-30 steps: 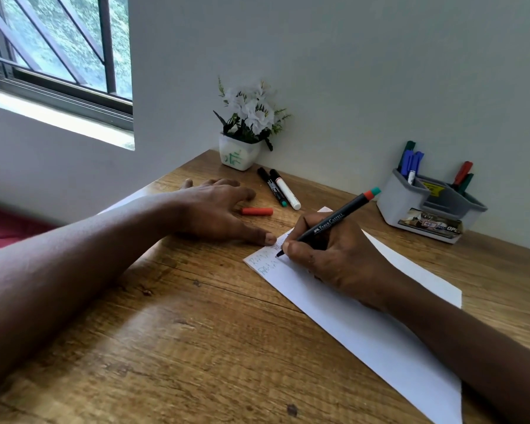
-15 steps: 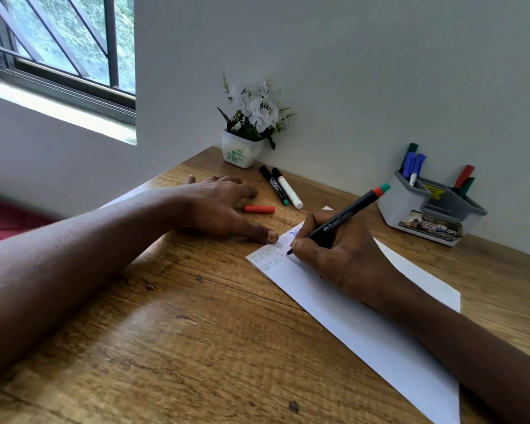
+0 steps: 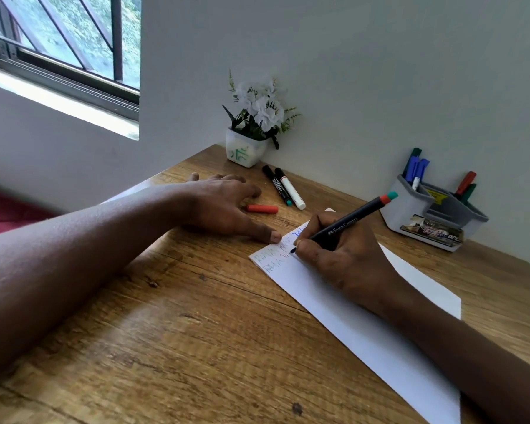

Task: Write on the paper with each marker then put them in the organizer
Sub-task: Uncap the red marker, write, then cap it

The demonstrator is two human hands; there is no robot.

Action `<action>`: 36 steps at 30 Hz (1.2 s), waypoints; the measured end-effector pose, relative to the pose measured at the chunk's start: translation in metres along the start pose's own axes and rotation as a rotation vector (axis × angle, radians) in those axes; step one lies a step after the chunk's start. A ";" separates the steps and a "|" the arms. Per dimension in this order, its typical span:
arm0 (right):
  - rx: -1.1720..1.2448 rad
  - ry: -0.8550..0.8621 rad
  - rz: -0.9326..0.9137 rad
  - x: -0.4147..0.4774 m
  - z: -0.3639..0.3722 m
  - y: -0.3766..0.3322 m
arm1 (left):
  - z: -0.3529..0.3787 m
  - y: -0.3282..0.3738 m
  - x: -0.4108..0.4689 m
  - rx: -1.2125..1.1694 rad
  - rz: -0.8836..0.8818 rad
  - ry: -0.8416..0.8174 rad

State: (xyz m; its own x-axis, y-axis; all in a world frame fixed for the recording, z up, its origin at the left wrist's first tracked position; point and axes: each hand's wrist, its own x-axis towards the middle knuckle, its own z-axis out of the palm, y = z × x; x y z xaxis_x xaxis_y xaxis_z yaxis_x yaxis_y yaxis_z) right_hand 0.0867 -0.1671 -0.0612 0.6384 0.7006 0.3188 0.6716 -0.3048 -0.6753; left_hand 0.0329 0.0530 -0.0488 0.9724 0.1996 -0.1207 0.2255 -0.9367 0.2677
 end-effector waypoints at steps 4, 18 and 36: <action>0.015 0.061 0.022 0.000 0.001 0.001 | -0.001 0.001 0.000 -0.001 -0.012 -0.013; -0.010 0.008 0.050 0.001 -0.002 0.000 | 0.000 0.000 0.001 -0.005 -0.020 -0.011; -0.006 0.047 0.066 0.000 -0.001 0.000 | -0.001 0.002 -0.001 -0.009 -0.026 -0.014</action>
State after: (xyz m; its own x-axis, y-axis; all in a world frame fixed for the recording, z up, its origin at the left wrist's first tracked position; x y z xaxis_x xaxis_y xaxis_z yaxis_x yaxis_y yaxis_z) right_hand 0.0875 -0.1676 -0.0604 0.6985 0.6477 0.3044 0.6292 -0.3532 -0.6923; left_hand 0.0327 0.0514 -0.0475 0.9653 0.2198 -0.1408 0.2513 -0.9286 0.2730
